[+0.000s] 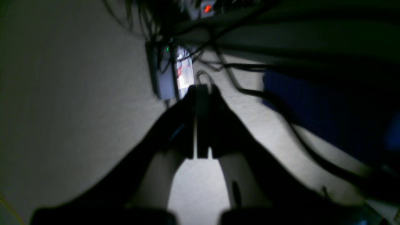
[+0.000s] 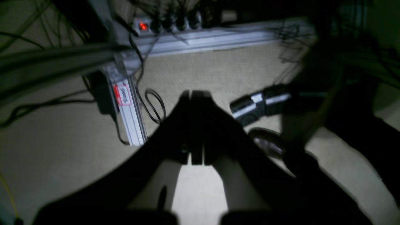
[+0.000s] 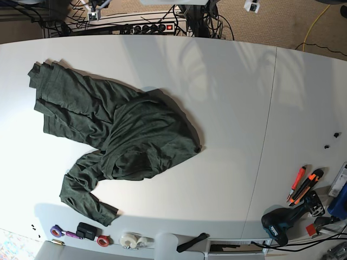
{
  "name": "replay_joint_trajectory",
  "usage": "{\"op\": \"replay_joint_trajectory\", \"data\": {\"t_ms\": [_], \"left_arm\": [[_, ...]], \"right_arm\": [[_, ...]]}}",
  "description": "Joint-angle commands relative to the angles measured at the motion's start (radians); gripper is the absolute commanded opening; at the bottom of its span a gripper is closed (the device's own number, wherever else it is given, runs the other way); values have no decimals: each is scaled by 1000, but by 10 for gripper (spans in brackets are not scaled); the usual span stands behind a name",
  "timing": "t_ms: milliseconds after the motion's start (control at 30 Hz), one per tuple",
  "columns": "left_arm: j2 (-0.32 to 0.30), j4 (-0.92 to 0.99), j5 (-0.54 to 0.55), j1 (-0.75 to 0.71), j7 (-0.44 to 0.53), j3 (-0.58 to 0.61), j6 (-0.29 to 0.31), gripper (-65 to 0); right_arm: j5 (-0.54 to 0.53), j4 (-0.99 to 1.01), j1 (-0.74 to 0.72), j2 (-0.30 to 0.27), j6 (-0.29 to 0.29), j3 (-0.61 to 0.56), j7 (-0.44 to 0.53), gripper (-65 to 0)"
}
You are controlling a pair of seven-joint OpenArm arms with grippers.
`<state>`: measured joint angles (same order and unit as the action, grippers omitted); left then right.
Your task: Layout the t-shirt on the table in an organized manner, then fold the t-shirt properly
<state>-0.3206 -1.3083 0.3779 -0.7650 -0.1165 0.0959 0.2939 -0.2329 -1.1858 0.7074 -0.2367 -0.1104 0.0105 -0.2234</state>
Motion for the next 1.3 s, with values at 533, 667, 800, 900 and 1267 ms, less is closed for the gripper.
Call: {"op": "replay_joint_trajectory", "data": {"t_ms": [533, 667, 800, 900, 1267], "left_arm": [[-267, -796, 214, -436, -175, -379, 196, -650], [-267, -850, 320, -371, -175, -475, 304, -650], [-262, -849, 333, -234, -175, -483, 305, -650], [-251, -849, 333, -142, -175, -483, 302, -650], [-156, -849, 329, 84, -274, -471, 302, -650]], "right_arm": [[-7, -999, 474, -79, -13, 436, -117, -650], [-7, -1115, 421, -79, -13, 543, -117, -650], [-7, -1144, 312, -79, -13, 572, -117, -650], [-7, -1144, 228, -76, -13, 572, -122, -650], [-6, -1143, -122, 58, -188, 562, -144, -650]]}}
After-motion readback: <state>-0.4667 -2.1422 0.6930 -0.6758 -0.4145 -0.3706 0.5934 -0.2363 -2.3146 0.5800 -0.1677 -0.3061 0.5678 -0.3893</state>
